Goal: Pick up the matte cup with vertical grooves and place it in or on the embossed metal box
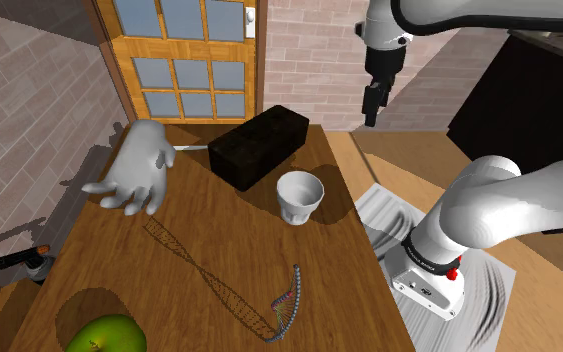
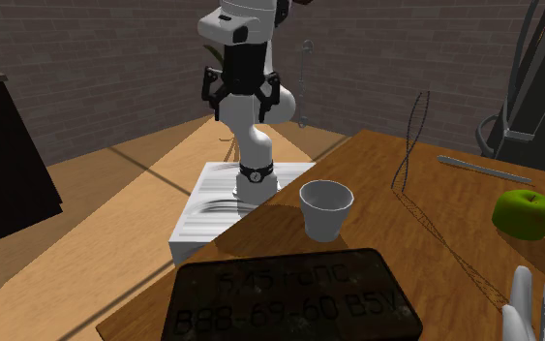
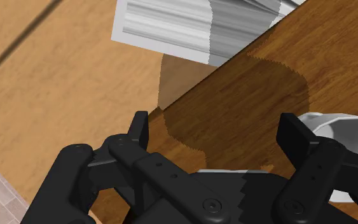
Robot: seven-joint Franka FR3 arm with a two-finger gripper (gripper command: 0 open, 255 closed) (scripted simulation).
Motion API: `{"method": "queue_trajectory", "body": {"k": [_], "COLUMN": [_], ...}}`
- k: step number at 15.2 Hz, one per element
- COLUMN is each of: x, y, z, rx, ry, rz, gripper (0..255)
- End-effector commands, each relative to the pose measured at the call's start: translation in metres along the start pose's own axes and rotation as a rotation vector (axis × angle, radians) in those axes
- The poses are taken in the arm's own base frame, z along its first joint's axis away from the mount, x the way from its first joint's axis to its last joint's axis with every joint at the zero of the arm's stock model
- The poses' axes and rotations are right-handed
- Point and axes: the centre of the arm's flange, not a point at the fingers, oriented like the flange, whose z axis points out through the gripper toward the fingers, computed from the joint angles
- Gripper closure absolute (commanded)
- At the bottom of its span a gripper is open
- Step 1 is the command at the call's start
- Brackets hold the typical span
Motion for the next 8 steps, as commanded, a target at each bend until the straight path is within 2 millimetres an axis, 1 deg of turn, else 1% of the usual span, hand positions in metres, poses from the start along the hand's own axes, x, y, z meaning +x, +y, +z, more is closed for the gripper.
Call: {"method": "queue_trajectory", "body": {"k": [1, 8], "x": [0.0, 0.026], "y": [0.0, -0.082], "z": [0.0, 0.032], "rx": [0.0, -0.019], "ry": [0.0, 0.057], "rz": [0.0, -0.015], "gripper": [0, 0]}}
